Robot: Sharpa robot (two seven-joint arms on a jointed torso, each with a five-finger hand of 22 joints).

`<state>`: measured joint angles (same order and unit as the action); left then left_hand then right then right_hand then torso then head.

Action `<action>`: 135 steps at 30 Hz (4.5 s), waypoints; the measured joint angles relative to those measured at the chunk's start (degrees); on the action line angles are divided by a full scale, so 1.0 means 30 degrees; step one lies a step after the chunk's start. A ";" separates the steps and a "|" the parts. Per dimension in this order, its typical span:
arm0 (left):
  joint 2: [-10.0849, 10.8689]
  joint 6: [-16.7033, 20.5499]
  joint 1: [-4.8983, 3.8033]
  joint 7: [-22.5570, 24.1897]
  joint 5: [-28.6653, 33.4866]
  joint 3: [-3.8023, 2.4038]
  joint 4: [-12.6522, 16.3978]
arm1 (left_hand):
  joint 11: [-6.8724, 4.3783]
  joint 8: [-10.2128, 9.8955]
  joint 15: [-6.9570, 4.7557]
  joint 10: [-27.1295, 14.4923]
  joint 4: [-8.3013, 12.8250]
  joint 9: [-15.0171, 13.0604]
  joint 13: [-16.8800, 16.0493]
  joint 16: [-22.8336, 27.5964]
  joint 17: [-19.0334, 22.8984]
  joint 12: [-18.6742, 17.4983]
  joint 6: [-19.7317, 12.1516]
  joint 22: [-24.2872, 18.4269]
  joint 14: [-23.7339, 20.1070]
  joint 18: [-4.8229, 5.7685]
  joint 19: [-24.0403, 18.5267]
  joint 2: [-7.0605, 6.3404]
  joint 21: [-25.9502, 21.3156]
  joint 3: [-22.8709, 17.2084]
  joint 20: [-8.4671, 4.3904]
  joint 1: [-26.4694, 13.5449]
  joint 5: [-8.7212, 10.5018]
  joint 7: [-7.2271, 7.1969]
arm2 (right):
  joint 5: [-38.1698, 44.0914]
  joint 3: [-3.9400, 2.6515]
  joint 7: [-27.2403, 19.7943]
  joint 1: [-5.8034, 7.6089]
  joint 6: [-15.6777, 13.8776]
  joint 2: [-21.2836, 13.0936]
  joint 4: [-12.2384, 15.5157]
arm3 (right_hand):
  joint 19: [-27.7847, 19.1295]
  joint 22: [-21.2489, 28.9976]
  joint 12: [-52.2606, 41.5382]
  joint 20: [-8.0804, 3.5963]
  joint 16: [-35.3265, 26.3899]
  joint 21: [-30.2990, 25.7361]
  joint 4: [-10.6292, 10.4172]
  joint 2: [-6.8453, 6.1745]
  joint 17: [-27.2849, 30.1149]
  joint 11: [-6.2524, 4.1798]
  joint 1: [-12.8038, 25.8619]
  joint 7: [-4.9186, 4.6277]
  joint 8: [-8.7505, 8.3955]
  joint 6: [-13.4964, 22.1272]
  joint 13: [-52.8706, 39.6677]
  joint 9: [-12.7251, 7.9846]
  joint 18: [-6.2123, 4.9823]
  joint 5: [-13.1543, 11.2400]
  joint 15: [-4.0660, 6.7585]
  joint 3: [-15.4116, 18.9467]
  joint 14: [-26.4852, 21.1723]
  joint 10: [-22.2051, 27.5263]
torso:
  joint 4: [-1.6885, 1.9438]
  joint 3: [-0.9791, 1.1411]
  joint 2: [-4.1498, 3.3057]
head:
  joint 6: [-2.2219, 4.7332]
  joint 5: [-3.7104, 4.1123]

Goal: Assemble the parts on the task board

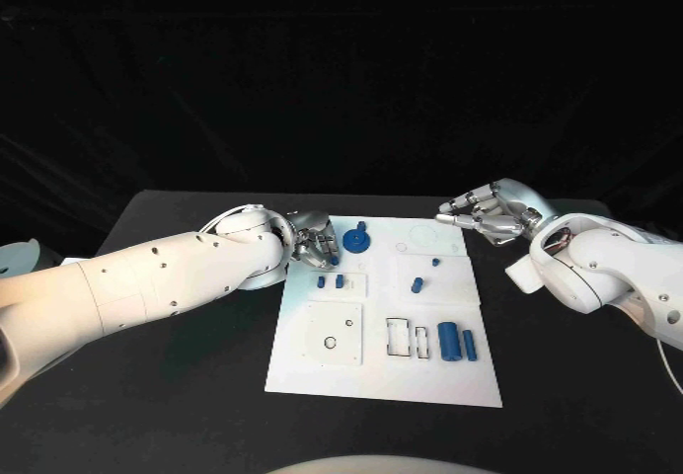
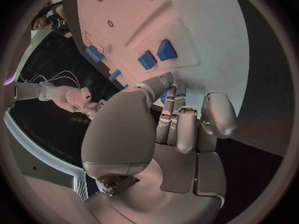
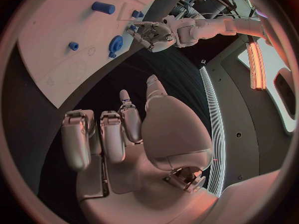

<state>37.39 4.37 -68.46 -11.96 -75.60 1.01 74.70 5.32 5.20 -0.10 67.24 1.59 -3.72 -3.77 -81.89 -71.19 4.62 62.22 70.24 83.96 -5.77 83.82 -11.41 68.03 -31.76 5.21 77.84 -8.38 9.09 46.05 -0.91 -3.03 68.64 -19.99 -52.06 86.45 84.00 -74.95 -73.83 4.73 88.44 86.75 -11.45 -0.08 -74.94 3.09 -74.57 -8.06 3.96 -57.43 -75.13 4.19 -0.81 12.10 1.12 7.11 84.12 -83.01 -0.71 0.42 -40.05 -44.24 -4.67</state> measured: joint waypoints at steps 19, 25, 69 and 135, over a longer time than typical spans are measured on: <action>0.0260 0.0235 -0.0009 -0.0016 0.0056 -0.0013 -0.0084 | 0.0439 -0.0533 0.0311 -0.1053 0.0319 0.0037 0.0066 0.0000 0.0160 -0.0392 -0.2491 -0.0786 -0.0031 -0.0003 -0.0308 -0.0096 -0.1038 0.0319 0.0306 -0.0096 0.0000 0.0511 | 0.0000 0.0000 0.0010 -0.0015 0.0001 0.0018 -0.0213 | 0.0000 0.0005 0.0152 0.0000 -0.0077 -0.0074 0.0000 -0.0001 0.0004 0.0065 0.0001 0.0000 0.0000 0.0000 0.0000 -0.0005 0.0002 0.0000 0.0000 -0.0001 0.0000 0.0065 | 0.0002 -0.0013 0.0000 | -0.0004 0.0029; 0.0596 0.0484 -0.0001 0.0057 0.0261 -0.0007 -0.0043 | 0.0439 -0.0349 0.0311 -0.1053 0.0346 -0.0065 0.0020 0.0000 0.0277 -0.0385 -0.2186 -0.0816 -0.0031 -0.0005 -0.0241 -0.0089 -0.1087 0.0286 0.0374 -0.0088 0.0000 0.0507 | 0.0039 0.0000 0.0039 -0.0023 0.0009 0.0022 -0.0293 | 0.0000 0.0006 0.1776 0.0000 -0.0305 -0.0302 0.0144 -0.0157 0.0005 0.0036 -0.0227 -0.0001 0.0000 0.0001 -0.0016 -0.0005 0.0001 0.0000 -0.0002 0.0134 -0.0002 0.0917 | -0.0005 -0.0011 0.0000 | -0.0004 0.0033; 0.4926 0.1470 0.0067 1.0721 2.8534 0.0192 0.4210 | 0.0066 0.0446 0.0238 -0.0136 -0.0027 -0.0106 -0.0121 0.4387 0.8782 0.1272 -0.0232 -0.8090 -0.2899 -0.1195 -0.4234 0.1110 -1.0369 0.1029 0.0404 -0.0852 0.0000 0.0238 | 1.8650 0.0082 0.4122 -0.1231 0.3511 0.2117 -0.1313 | -0.0207 0.0007 2.3375 0.0065 -0.1598 -0.2005 0.0652 -0.1485 0.0008 0.0165 -0.4498 0.0373 -0.0022 -0.1799 2.2592 -0.0071 -0.0607 -0.2894 0.0003 -0.6260 0.0000 0.5768 | 0.0024 -0.0015 -0.0011 | 0.0513 0.0945; 0.5145 0.1466 0.0074 1.0172 2.8883 0.0197 0.4189 | 0.0234 0.0446 0.0375 -0.0848 0.0577 -0.0093 -0.0114 0.4736 0.9722 0.1717 -0.0788 -0.8406 -0.3308 -0.1191 -0.4233 0.1417 -1.0700 0.1423 0.0404 -0.0544 0.0000 0.0509 | 1.9102 -0.0037 0.4195 -0.1219 0.4173 0.2764 -0.1624 | -0.0065 0.0014 2.3200 -0.0075 -0.1597 -0.2080 0.1929 -0.1795 0.0008 -0.0142 -0.2867 0.0739 0.0241 -0.3620 2.3759 0.0384 -0.0607 -0.3096 0.0072 -1.0689 -0.0069 0.3465 | 0.0002 -0.0015 -0.0002 | 0.0346 0.0677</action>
<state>52.82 8.77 -68.23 18.56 11.05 1.60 87.27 6.02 6.54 1.03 64.70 3.32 -4.00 -4.11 -67.68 -42.02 9.77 59.85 45.02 74.04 -9.35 71.12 -7.16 35.94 -27.49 6.43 76.21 -8.38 10.61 103.35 -1.02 9.55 64.99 -7.47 -43.76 81.58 83.80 -74.91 -4.23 4.51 83.65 80.51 -5.66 -5.46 -74.91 2.67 -83.17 -5.84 4.68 -68.29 -3.85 5.34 -2.63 2.81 1.34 -24.95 83.92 -72.62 -0.71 0.37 -40.05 -43.20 -2.64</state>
